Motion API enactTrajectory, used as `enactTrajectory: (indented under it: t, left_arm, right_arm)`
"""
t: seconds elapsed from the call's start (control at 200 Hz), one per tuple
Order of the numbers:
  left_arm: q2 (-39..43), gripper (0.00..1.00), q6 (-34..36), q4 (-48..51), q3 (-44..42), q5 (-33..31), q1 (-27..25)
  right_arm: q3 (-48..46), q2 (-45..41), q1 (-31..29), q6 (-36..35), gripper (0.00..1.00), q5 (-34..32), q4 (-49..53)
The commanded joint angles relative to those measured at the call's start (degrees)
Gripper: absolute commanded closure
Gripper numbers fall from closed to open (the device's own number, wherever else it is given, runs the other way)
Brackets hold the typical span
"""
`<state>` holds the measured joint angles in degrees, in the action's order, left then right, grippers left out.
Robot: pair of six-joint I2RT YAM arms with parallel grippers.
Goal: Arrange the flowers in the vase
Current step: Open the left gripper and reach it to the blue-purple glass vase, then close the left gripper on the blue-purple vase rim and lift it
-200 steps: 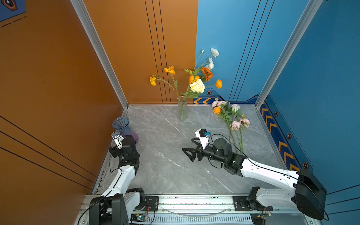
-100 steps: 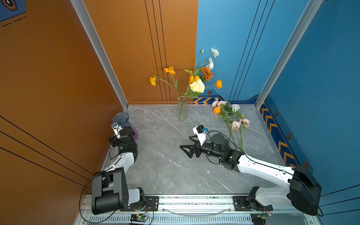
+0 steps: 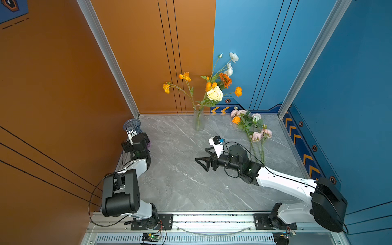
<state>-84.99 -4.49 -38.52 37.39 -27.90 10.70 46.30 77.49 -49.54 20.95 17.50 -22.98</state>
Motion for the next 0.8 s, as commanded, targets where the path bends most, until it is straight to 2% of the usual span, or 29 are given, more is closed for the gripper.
enactTrajectory:
  t: [0.0, 0.05, 0.205, 0.355, 0.591, 0.796]
  left_arm:
    - [-0.9, 0.02, 0.3, -2.1, 0.1, 5.5, -0.4]
    - [-1.1, 0.02, 0.7, -2.0, 0.2, 6.5, -0.7]
    - [-3.6, 0.02, 2.2, -2.1, 2.5, 1.4, 0.0]
    - [-7.8, 0.02, 2.3, -2.6, 5.8, 4.1, 1.8]
    - [-15.4, 0.02, 5.7, -8.6, 10.3, 10.0, 2.7]
    - [-18.9, 0.02, 7.5, -11.5, 13.3, 9.0, 2.2]
  right_arm:
    - [2.4, 1.1, -0.1, 0.8, 0.0, 1.9, 0.7]
    - [2.8, 1.5, -0.2, 0.8, 0.0, 2.2, 1.0]
    - [3.8, 2.2, -0.6, 1.0, 0.0, 2.3, 1.3]
    - [4.7, 3.2, -0.7, 0.8, 0.0, 2.0, 2.0]
    - [6.6, 5.0, -0.8, 0.6, 0.0, 1.7, 3.0]
    - [8.4, 5.8, -0.8, -0.3, 0.0, 1.9, 5.1]
